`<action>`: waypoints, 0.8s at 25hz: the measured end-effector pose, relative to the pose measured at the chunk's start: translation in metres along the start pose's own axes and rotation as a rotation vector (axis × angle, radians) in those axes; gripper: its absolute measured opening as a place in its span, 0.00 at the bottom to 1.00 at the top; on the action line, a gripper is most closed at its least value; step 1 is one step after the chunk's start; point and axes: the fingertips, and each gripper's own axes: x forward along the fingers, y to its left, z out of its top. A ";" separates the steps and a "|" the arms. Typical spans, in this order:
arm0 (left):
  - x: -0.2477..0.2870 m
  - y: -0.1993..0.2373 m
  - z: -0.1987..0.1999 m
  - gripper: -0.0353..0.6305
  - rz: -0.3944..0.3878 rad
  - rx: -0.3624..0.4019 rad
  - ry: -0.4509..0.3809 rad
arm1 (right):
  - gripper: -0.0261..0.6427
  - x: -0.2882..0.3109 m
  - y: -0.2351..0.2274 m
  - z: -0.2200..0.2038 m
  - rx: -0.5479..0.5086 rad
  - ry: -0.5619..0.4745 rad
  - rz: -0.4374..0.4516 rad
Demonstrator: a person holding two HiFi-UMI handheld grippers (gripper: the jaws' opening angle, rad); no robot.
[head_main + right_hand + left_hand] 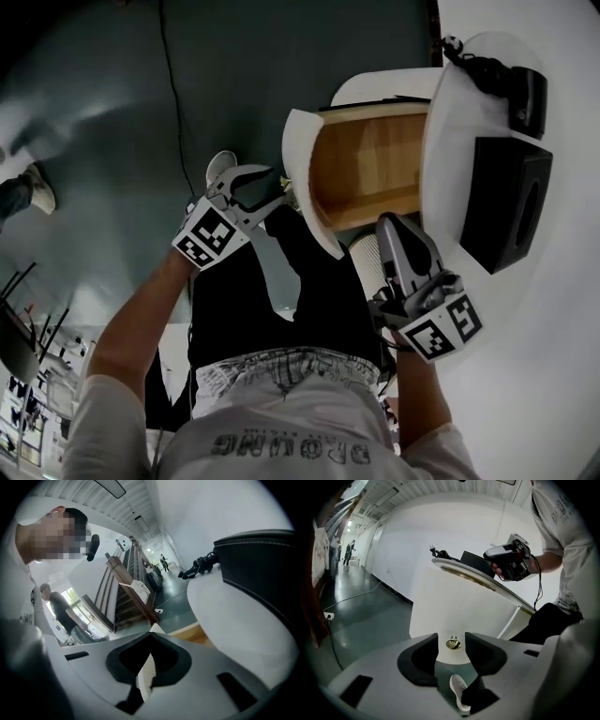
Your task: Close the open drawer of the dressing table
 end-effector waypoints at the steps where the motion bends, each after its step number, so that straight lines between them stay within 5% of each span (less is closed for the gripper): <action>1: 0.003 0.000 -0.003 0.35 -0.007 0.004 0.004 | 0.05 0.000 -0.001 -0.001 0.004 -0.003 -0.005; 20: 0.021 -0.004 -0.022 0.24 -0.073 0.065 0.039 | 0.05 -0.013 -0.007 -0.007 0.030 -0.045 -0.062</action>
